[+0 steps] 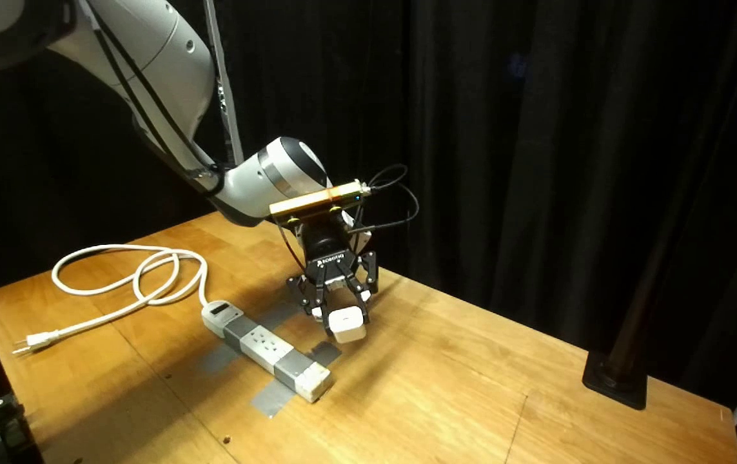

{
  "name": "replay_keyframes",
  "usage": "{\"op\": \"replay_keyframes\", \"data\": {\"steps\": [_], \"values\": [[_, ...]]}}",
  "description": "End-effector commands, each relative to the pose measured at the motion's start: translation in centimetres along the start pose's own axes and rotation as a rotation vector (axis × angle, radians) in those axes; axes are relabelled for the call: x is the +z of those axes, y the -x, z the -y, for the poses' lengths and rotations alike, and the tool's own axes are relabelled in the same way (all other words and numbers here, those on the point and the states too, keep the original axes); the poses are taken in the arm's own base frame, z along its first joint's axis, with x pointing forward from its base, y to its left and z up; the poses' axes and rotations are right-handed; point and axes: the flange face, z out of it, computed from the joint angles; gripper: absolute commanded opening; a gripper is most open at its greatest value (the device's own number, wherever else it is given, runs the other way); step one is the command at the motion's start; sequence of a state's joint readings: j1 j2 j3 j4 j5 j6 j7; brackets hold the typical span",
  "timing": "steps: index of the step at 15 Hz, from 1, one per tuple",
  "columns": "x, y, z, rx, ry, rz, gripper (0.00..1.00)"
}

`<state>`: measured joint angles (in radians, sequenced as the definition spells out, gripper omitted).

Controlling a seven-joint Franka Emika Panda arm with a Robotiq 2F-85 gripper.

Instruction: Put the charging block on the extension sockets

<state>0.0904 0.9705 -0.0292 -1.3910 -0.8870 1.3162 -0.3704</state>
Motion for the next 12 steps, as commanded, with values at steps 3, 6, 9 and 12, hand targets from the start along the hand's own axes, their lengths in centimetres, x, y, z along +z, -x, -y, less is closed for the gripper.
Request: {"op": "replay_keyframes", "data": {"steps": [3, 6, 9, 12], "values": [[1.7, -2.3, -0.5, -0.214, 0.048, 0.060, 0.23], [2.2, -3.3, 0.6, -0.290, 0.050, 0.045, 0.23], [2.5, -4.0, 2.4, -0.331, 0.040, 0.034, 0.23], [3.2, -5.0, 3.9, -0.359, 0.048, 0.038, 0.23]]}}
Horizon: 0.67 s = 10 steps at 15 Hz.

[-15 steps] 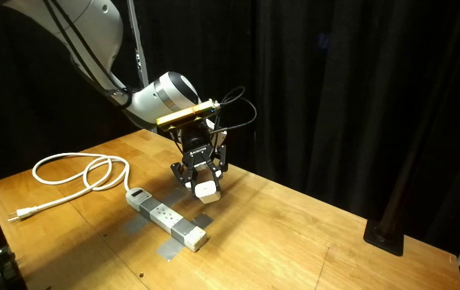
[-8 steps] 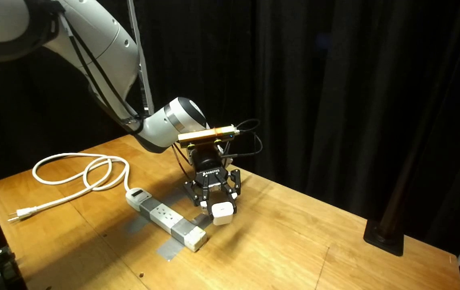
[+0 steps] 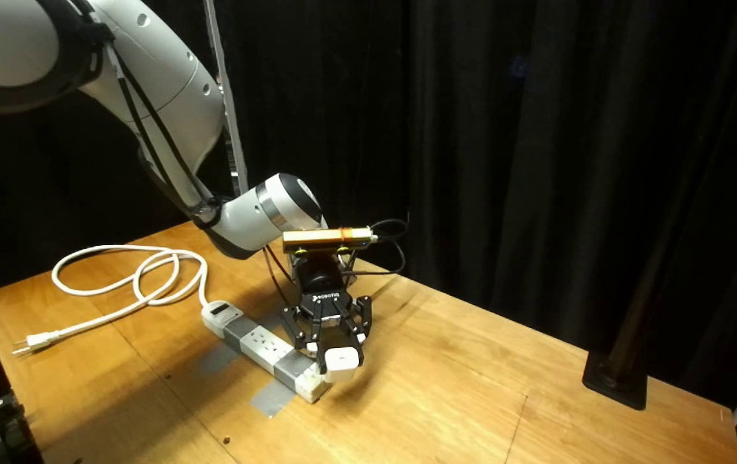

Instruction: Put the charging block on the extension sockets

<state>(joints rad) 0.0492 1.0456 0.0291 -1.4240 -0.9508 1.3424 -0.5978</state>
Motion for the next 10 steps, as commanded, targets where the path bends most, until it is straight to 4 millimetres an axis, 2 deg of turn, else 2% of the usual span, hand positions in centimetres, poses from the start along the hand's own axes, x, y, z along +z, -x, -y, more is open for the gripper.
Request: {"op": "replay_keyframes", "data": {"steps": [1, 5, 10], "values": [[0.9, -0.8, 1.1, -0.038, 0.019, 0.015, 0.23], [1.5, -1.8, 2.1, -0.071, 0.028, 0.026, 0.23], [1.1, -3.1, 3.1, -0.096, 0.042, 0.007, 0.23]]}}
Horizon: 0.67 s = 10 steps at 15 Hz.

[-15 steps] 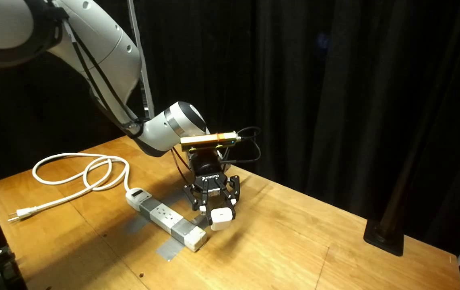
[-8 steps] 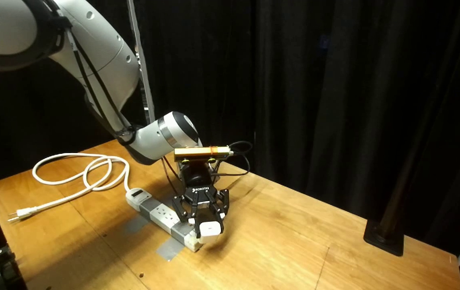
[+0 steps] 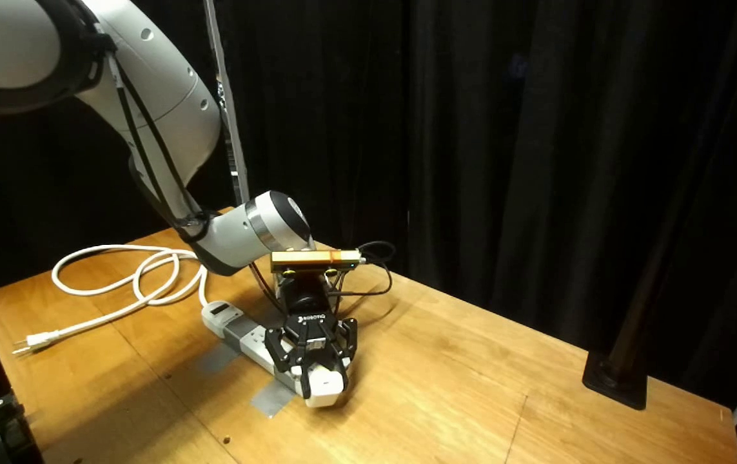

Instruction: Put the charging block on the extension sockets

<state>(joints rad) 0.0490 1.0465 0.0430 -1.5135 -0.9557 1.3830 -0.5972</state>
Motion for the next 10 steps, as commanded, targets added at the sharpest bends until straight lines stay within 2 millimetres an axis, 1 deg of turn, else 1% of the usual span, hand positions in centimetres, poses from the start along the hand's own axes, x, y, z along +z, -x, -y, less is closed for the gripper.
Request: {"op": "replay_keyframes", "data": {"steps": [1, 6, 10], "values": [[-0.4, -0.6, 0.8, -0.023, 0.031, -0.006, 0.23], [-0.9, -0.4, 1.7, -0.004, 0.032, -0.007, 0.23], [-1.5, -0.8, 2.6, -0.019, 0.043, -0.014, 0.23]]}}
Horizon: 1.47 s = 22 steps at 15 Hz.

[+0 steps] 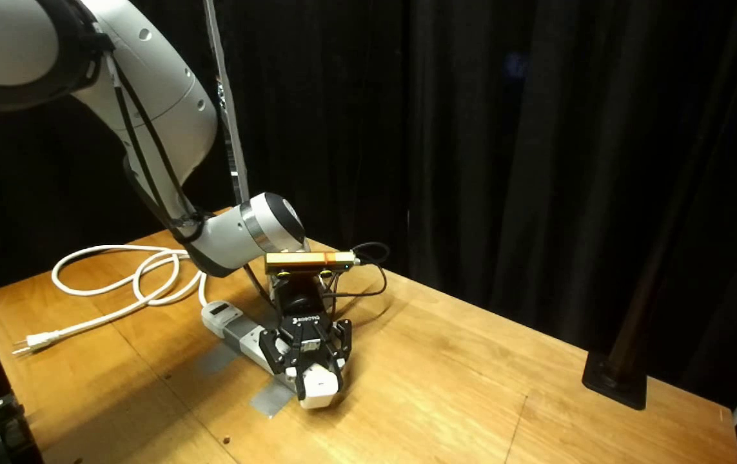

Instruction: Put the charging block on the extension sockets

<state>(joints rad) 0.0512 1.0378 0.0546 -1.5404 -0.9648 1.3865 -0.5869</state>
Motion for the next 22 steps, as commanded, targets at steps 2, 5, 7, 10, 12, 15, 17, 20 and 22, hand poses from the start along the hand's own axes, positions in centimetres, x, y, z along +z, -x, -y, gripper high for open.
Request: {"op": "replay_keyframes", "data": {"steps": [2, 5, 7, 10, 12, 15, 17, 20, 22], "values": [[-1.8, -0.5, 2.4, -0.022, 0.034, -0.025, 0.23], [-2.2, -0.8, 3.0, -0.029, 0.046, -0.022, 0.23], [-2.2, -1.0, 3.3, -0.029, 0.052, -0.017, 0.23], [-2.4, -1.5, 3.9, -0.046, 0.054, -0.023, 0.23], [-2.7, -1.7, 4.4, -0.042, 0.060, -0.016, 0.23], [-3.2, -2.1, 5.8, -0.053, 0.066, 0.003, 0.23], [-4.1, -2.7, 7.3, -0.060, 0.079, 0.017, 0.23], [-5.7, -3.6, 9.2, -0.069, 0.091, -0.003, 0.23], [-6.5, -4.0, 9.9, -0.075, 0.090, -0.023, 0.23]]}}
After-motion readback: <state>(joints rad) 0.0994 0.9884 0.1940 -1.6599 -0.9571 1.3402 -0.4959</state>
